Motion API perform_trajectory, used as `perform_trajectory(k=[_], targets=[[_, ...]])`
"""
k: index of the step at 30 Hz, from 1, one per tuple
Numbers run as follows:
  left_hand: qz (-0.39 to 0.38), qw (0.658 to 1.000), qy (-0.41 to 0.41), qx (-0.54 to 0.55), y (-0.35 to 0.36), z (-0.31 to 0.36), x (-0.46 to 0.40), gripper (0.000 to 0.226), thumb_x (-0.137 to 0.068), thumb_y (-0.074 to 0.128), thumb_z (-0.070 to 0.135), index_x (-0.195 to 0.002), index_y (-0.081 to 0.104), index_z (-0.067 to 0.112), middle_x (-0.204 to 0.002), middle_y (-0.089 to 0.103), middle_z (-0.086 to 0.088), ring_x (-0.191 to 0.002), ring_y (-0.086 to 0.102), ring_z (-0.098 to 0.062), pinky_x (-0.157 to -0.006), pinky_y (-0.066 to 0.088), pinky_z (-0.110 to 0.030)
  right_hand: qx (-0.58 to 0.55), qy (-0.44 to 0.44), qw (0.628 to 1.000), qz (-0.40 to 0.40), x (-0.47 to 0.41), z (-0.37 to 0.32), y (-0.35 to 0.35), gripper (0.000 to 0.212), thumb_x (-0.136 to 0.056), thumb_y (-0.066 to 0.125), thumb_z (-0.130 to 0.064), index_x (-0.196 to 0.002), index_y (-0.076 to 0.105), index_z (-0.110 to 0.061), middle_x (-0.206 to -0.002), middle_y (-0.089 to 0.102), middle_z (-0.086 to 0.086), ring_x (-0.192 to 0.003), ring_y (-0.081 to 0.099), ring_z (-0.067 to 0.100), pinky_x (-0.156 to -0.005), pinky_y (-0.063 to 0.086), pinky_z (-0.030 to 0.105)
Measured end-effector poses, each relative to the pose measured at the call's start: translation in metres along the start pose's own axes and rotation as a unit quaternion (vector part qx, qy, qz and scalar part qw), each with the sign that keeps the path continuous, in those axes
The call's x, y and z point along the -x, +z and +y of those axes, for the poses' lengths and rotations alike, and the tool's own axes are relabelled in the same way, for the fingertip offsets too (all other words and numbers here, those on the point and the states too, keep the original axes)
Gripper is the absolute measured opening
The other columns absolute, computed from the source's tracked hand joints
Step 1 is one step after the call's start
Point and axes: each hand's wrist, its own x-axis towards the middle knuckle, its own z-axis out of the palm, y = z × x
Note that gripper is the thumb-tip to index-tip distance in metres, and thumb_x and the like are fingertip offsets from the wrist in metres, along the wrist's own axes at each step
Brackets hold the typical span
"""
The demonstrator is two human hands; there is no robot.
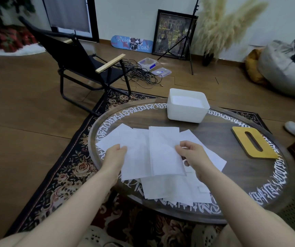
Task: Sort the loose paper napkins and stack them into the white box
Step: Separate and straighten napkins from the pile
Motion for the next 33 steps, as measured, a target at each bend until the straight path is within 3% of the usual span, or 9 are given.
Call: perform_trajectory(k=[3,8,13,17,22,25,27,30,33], targets=[[-0.024,1.000,-0.012,0.010,0.007,-0.001,0.006,0.024,-0.098,0.046,0.018,-0.075,0.053,0.015,-0.085,0.055,-0.008,-0.084,0.051,-0.022,-0.076,0.040,-0.035,-0.010,0.009,0.999,-0.040,0.003,0.002,0.010,0.012,-0.094,0.055,-0.008,-0.087,0.064,-0.011,-0.071,0.061,0.001,-0.054,0.042,0.011,-0.046,0.026,0.019],[-0.085,0.994,-0.050,0.038,0.015,0.004,0.017,0.019,-0.095,0.051,0.015,-0.088,0.069,0.016,-0.096,0.072,-0.006,-0.094,0.065,-0.029,-0.091,0.050,-0.047,0.001,-0.007,0.997,-0.071,0.009,-0.001,0.025,0.013,-0.093,0.053,-0.004,-0.085,0.062,-0.010,-0.071,0.061,0.002,-0.045,0.046,0.003,-0.042,0.032,0.009],[-0.114,0.988,-0.056,0.085,0.015,0.005,0.021,0.021,-0.094,0.049,0.009,-0.100,0.069,0.011,-0.105,0.072,-0.012,-0.099,0.067,-0.033,-0.087,0.052,-0.049,0.015,-0.002,0.998,-0.055,0.008,0.001,0.032,0.016,-0.093,0.052,-0.005,-0.081,0.059,-0.012,-0.070,0.060,0.002,-0.040,0.045,0.001,-0.040,0.030,0.008],[-0.123,0.987,-0.048,0.093,0.014,0.005,0.021,0.023,-0.097,0.046,0.012,-0.106,0.067,0.012,-0.103,0.072,-0.010,-0.097,0.067,-0.031,-0.082,0.053,-0.044,0.022,0.003,0.999,-0.044,0.006,0.003,0.033,0.008,-0.092,0.055,-0.008,-0.095,0.062,-0.006,-0.074,0.062,0.003,-0.049,0.048,0.007,-0.042,0.034,0.009],[-0.123,0.987,-0.041,0.095,0.012,0.008,0.024,0.025,-0.100,0.042,0.012,-0.104,0.067,0.014,-0.101,0.072,-0.007,-0.091,0.067,-0.027,-0.070,0.054,-0.038,0.026,-0.011,0.998,-0.053,0.006,0.004,0.031,0.020,-0.090,0.063,-0.015,-0.110,0.062,-0.009,-0.078,0.064,-0.001,-0.055,0.056,0.000,-0.051,0.041,0.005],[-0.125,0.986,-0.046,0.102,0.010,0.009,0.023,0.027,-0.099,0.041,0.013,-0.101,0.068,0.016,-0.100,0.073,-0.006,-0.092,0.067,-0.027,-0.078,0.054,-0.043,0.033,-0.001,0.996,-0.085,0.010,0.001,0.028,0.021,-0.090,0.065,-0.018,-0.110,0.060,-0.018,-0.080,0.062,-0.007,-0.062,0.057,-0.002,-0.050,0.038,0.004],[-0.128,0.985,-0.048,0.104,0.010,0.010,0.024,0.026,-0.099,0.042,0.013,-0.102,0.068,0.015,-0.102,0.073,-0.007,-0.094,0.067,-0.028,-0.084,0.052,-0.046,0.057,0.033,0.992,-0.107,0.010,0.001,0.026,0.031,-0.088,0.067,-0.027,-0.116,0.055,-0.023,-0.087,0.063,-0.008,-0.069,0.055,0.005,-0.059,0.039,0.013],[-0.126,0.987,-0.044,0.094,0.009,0.010,0.025,0.026,-0.099,0.042,0.013,-0.101,0.068,0.015,-0.101,0.073,-0.007,-0.089,0.068,-0.025,-0.075,0.056,-0.040,0.065,0.076,0.987,-0.127,0.010,0.000,0.025,0.039,-0.084,0.070,-0.033,-0.119,0.063,-0.019,-0.086,0.068,-0.007,-0.063,0.055,0.005,-0.065,0.033,0.023],[-0.122,0.989,-0.047,0.070,0.010,0.010,0.025,0.027,-0.100,0.042,0.025,-0.107,0.067,0.015,-0.105,0.071,-0.010,-0.090,0.068,-0.027,-0.072,0.056,-0.040,0.050,0.069,0.988,-0.129,0.010,0.001,0.024,0.024,-0.085,0.070,-0.023,-0.107,0.069,-0.012,-0.078,0.068,-0.005,-0.053,0.053,0.002,-0.059,0.036,0.017]])
